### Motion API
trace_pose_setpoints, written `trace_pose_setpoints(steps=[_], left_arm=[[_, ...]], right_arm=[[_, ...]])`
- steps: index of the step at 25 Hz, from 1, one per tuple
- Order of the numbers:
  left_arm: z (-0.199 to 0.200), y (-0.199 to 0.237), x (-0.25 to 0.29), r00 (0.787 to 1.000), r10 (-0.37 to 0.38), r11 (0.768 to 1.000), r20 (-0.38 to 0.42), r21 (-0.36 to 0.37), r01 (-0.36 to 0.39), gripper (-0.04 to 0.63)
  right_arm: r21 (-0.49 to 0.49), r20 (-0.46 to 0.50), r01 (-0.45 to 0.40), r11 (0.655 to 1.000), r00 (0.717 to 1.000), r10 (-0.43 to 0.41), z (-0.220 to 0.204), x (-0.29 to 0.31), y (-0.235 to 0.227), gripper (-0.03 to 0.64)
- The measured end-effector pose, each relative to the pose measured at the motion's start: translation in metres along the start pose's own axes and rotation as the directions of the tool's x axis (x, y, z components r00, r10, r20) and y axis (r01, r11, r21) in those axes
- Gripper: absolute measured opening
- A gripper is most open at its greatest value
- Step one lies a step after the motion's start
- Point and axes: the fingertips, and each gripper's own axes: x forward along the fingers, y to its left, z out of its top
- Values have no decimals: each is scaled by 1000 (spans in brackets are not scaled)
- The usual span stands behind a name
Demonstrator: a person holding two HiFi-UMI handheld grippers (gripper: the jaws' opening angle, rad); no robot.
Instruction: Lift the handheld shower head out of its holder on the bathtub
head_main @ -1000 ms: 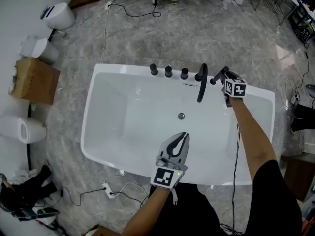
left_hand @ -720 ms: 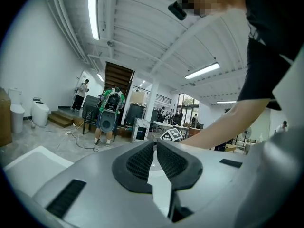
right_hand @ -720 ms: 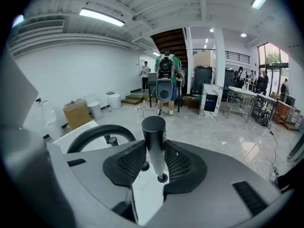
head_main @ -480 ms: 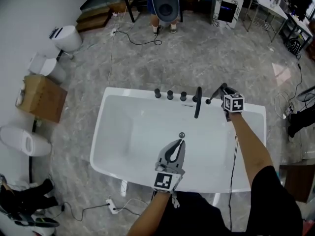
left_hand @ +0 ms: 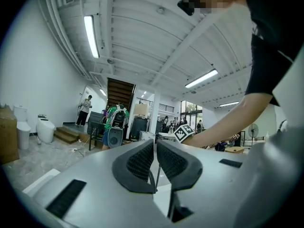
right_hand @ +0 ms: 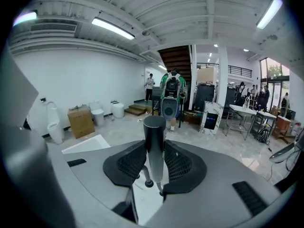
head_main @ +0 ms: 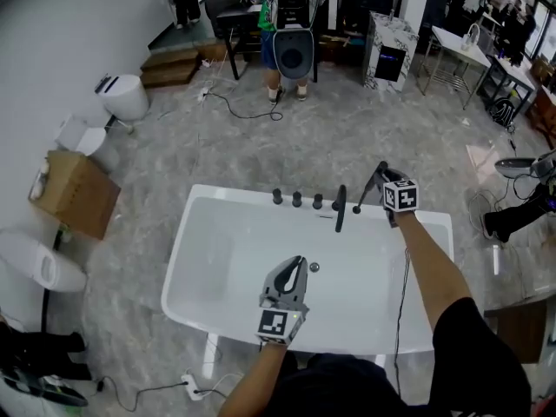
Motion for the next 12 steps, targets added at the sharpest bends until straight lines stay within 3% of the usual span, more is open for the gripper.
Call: trace_pose_setpoints(steps=[12], left_arm=[[24,7,-35,999,7,1000,34,0,-7,20]], right_arm=[[0,81,41,999,996,-41,65,-50,8,109]])
